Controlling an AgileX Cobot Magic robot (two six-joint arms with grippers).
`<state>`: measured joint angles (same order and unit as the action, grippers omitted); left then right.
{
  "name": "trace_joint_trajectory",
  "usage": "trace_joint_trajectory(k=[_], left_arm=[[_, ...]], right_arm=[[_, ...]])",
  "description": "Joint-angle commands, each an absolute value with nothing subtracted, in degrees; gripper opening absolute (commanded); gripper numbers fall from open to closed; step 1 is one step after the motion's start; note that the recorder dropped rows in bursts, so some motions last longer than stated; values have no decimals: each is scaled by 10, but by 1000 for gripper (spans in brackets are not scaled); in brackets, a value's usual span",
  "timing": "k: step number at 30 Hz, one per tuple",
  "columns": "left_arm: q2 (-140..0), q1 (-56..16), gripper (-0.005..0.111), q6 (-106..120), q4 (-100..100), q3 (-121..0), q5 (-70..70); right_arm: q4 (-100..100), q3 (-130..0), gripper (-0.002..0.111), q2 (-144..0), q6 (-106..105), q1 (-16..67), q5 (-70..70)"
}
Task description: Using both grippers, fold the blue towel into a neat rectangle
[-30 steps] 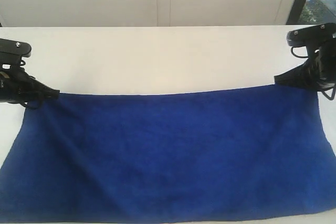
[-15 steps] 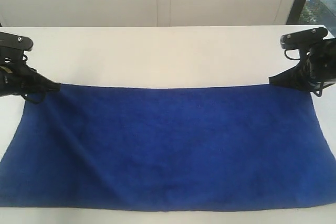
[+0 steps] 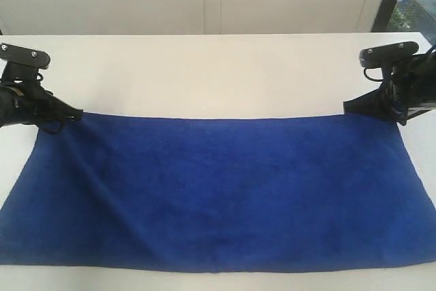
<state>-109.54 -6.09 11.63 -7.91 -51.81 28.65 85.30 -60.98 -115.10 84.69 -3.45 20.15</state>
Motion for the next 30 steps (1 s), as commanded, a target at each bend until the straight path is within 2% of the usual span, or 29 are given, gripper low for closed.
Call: trace_joint_trajectory(k=[1,5,8,16,18,21,25,30], left_arm=[[-1094,-59,22,120,-85,-521,282],[-1094,-59,50,139,-85,-521,282],[-1094,-59,64,140,-85,-521,282],[-1041,-59,66,135,-86,-521,223],[-1023,-59,63,135,-86,-521,192],[-995,-59,56,135,-86,-521,130],[-964,-59,37,135,-86,-521,47],[-927,-59,9,135,-86,-520,-38]], right_arm=[[859,-612,24,-1150,852,-40,207],[859,-613,43,-1150,852,-40,208],[857,-613,50,-1150,858,-40,227],[802,-610,50,-1098,817,-40,243],[769,-601,49,-1075,788,-40,227],[710,-582,39,-1041,738,-40,224],[654,-551,23,-998,680,-40,227],[584,-509,13,-946,638,-40,226]])
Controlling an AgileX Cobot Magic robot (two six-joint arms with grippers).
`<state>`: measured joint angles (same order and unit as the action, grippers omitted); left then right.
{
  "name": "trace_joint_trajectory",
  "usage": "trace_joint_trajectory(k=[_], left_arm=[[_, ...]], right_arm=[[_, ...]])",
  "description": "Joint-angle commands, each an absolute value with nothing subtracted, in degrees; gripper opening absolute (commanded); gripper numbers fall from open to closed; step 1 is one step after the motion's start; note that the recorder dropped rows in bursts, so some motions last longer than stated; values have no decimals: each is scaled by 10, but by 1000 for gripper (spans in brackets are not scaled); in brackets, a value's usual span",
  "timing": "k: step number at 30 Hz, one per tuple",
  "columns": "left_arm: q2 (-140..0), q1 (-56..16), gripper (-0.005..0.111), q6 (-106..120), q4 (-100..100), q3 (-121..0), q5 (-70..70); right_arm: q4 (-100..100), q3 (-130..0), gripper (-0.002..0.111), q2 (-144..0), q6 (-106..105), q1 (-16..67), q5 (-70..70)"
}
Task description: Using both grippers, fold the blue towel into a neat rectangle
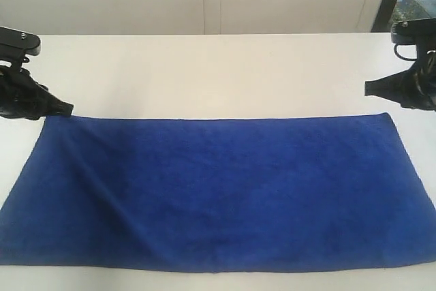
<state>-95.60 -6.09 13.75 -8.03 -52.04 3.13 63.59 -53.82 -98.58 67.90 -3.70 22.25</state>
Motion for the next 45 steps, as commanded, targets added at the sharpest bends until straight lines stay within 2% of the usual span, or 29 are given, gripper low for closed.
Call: trace_joint_trajectory(k=[1,2,8,16,21,33,45], left_arm=[[-919,-59,4,135,-86,-520,-48],[-912,-59,0,135,-86,-520,-53],[-874,-59,0,135,-86,-520,-74],[-814,-59,0,98,-86,-495,-187],[-776,-59,0,98,-86,-426,-216],[-766,-59,0,75,-87,-326,-217],[-843,-59,0,76,-85,-321,-209]], right_arm=[[572,-500,12,-935,626,-40,226],[563,-490,11,-925,618,-40,226],[544,-434,11,-854,612,-40,226],[465,-374,11,-759,553,-40,231],[332,-354,0,-714,411,-40,254],[150,-353,0,-763,196,-40,344],[150,-319,0,-796,193,-40,299]])
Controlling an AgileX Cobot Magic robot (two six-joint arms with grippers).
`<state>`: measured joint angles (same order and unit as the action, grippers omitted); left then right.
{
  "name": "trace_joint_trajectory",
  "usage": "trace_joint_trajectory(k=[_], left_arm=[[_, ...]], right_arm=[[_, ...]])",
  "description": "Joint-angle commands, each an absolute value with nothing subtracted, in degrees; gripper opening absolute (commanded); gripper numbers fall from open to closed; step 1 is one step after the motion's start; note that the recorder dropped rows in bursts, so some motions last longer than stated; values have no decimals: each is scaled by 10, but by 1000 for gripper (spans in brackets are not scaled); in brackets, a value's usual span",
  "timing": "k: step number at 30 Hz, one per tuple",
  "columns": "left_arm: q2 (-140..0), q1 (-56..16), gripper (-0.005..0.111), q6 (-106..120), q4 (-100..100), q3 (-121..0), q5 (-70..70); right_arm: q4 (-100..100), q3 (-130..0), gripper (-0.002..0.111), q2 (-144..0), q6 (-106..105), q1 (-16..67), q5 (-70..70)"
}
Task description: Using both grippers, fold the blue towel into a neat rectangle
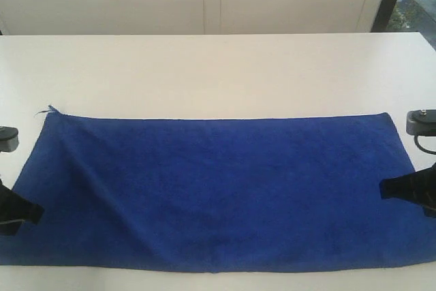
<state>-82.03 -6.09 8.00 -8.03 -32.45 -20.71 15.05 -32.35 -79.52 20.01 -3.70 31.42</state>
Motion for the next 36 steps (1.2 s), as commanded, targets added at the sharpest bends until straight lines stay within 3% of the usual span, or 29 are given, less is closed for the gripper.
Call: trace_joint_trajectory(k=[1,24,36], left_arm=[[-847,-59,0,76,-85,-321,-209],[-888,-59,0,89,-74,-334,-267],[-888,-59,0,58,-19,-335,-301]], right_arm=[[150,-319,0,-796,193,-40,299],[195,-285,0,-797,196,-40,281],[213,-285,0,-888,200,-40,301]])
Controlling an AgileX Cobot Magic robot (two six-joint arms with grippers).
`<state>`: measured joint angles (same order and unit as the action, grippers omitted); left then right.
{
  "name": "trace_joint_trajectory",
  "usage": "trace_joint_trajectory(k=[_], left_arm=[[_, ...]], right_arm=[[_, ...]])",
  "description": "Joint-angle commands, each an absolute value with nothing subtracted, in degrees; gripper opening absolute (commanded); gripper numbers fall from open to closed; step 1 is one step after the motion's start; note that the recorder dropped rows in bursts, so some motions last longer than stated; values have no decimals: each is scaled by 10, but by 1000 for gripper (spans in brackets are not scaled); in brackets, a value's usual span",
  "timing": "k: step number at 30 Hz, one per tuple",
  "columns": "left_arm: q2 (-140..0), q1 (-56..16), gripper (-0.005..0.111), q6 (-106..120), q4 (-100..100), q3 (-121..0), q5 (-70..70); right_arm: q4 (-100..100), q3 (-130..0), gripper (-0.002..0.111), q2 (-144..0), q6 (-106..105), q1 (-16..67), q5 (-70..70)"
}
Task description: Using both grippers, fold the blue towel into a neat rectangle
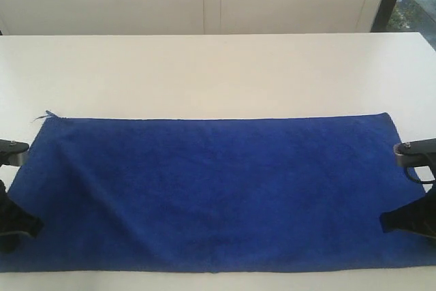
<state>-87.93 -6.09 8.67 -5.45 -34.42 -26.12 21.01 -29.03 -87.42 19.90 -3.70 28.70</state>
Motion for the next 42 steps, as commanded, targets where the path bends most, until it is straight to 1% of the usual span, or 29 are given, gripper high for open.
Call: trace_joint_trajectory(k=[1,10,28,33,38,42], left_arm=[[-888,-59,0,47,-11,-335,-305],[-888,-59,0,42,-4,-335,-313],[-887,-59,0,42,5,-335,-314],[-887,-59,0,42,5,-335,-311],[-887,-59,0,42,5,-336,-309],[-887,-60,0,42,5,-360,-342]], right_arm=[[214,-286,0,-888,209,-40,309],[217,-287,0,-888,243,-40,342],[233,-296,0,-888,242,-40,372],[244,-302,0,-888,257,-40,404],[249,-303,0,-886,259,-40,396],[269,-321,0,-873,270,-40,409]])
